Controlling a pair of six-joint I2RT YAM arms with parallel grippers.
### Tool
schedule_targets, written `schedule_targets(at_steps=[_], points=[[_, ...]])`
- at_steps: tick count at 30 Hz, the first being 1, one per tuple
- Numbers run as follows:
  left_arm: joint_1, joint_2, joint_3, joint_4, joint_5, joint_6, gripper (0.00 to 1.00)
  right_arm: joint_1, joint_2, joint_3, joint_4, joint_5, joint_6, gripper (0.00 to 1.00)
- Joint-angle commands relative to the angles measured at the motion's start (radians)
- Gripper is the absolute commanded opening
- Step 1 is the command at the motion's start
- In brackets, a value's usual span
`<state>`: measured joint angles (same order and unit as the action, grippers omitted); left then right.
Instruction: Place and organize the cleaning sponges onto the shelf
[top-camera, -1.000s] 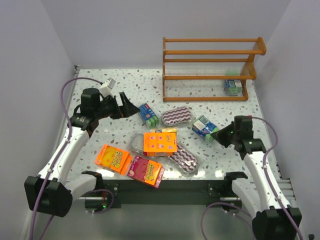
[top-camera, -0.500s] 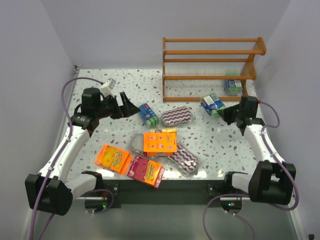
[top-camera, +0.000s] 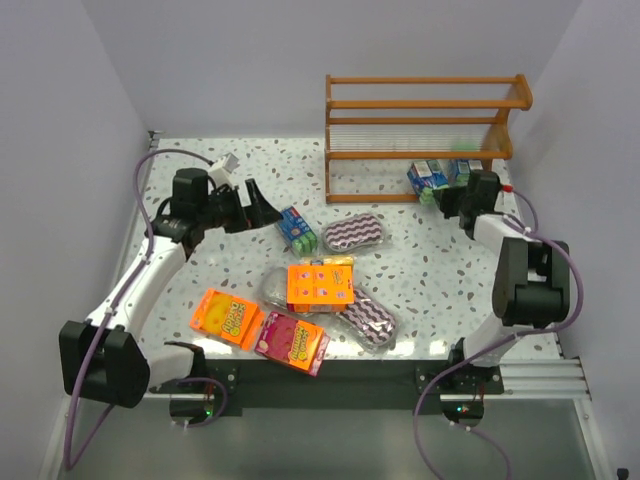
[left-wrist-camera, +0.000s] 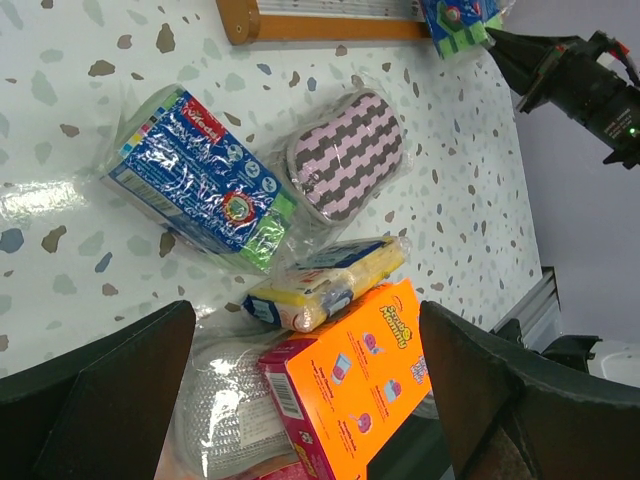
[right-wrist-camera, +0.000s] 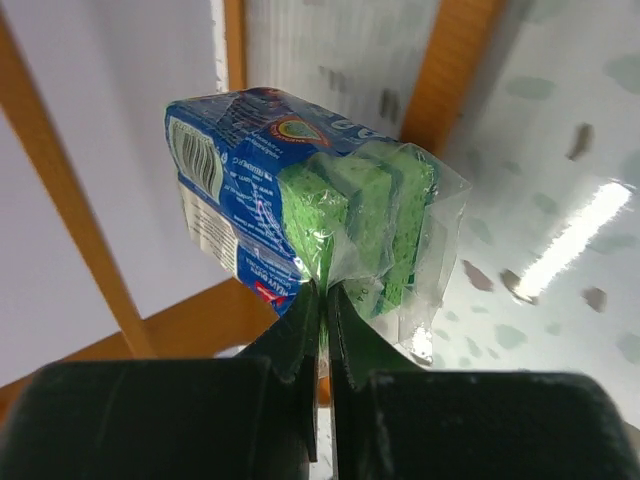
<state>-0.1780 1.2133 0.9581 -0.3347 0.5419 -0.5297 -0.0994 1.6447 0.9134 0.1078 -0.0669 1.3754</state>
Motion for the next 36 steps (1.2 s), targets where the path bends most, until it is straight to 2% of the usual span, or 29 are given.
schedule_targets(at_steps=[1,10,22,31,32,36], points=[[-0.003,0.029,0.060,0.052,-0.003,0.027,1.00,0.023,0.047,0.116,0.148,0.056,0.050,0.00],[-0.003,0.109,0.113,0.065,-0.007,0.016,1.00,0.085,0.187,0.268,0.106,0.154,0.106,0.00],[-0.003,0.158,0.146,0.065,-0.007,0.007,1.00,0.128,0.222,0.271,0.017,0.317,0.152,0.00],[-0.003,0.164,0.172,0.033,-0.008,0.019,1.00,0.133,0.254,0.306,-0.027,0.384,0.145,0.00],[-0.003,0.163,0.174,0.033,-0.010,0.020,1.00,0.132,0.259,0.311,-0.026,0.386,0.143,0.02],[-0.003,0.161,0.176,0.025,-0.011,0.023,1.00,0.132,0.290,0.323,0.006,0.334,0.139,0.19]])
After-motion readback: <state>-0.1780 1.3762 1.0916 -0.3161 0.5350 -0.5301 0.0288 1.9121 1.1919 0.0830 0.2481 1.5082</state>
